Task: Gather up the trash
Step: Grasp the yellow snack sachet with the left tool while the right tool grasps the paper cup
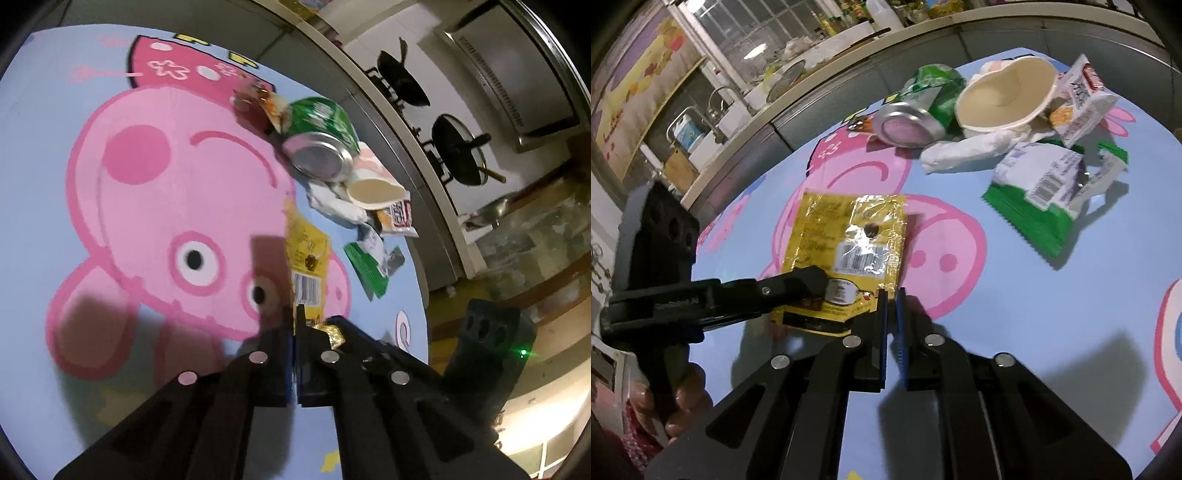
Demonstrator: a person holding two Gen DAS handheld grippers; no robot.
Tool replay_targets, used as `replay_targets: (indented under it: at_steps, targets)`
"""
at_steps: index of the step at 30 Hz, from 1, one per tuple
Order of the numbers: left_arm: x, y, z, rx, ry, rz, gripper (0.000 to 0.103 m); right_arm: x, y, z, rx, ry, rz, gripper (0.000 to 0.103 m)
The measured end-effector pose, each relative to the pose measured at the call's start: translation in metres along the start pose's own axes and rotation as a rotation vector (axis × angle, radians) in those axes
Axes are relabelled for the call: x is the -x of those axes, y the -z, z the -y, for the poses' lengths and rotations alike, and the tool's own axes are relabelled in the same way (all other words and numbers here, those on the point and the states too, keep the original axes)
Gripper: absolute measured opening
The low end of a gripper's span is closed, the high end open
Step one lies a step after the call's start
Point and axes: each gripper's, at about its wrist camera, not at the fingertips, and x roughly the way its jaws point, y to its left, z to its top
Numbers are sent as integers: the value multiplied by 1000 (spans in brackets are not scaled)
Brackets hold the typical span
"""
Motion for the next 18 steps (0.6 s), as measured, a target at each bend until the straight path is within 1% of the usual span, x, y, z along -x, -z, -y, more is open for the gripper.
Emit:
replay_targets:
  at_steps: [1,3,4,5,6,7,9,11,13,14,15,16,18]
  targets:
    - [3,-1,-4,10,3,8,1,5,-3,4,-10,-3,10,8]
    - [9,-2,-8,15,15,23,1,19,-16,12,-29,1,57,9]
    - [12,-3,-10,16,21,32,1,25,-24,16,-44,0,81,17]
    - [16,-4,-11,16,26,40,1,32,-37,23,-78,-2,116,30]
    - [18,-5,-11,14,29,48,1,37,-48,31,-115,-5,146,40]
    - [20,-6,-10,11,29,53,1,41,-57,37,-150,-5,173,47]
    - [23,-7,-7,-6,25,63,1,42,-80,47,-205,-21,209,47]
    - [26,-7,-1,-34,13,73,1,36,-100,55,-243,-2,224,47]
    - [27,-6,4,-57,4,79,1,27,-112,65,-295,6,222,47]
    - [27,-6,6,-64,1,80,1,20,-118,74,-349,-3,217,47]
    - [28,-6,7,-72,-2,82,1,16,-122,77,-380,-10,216,45]
    - [28,-5,9,-82,-9,85,1,10,-127,80,-411,-21,215,42]
    - [29,-3,11,-95,-20,88,1,1,-135,83,-423,-20,220,36]
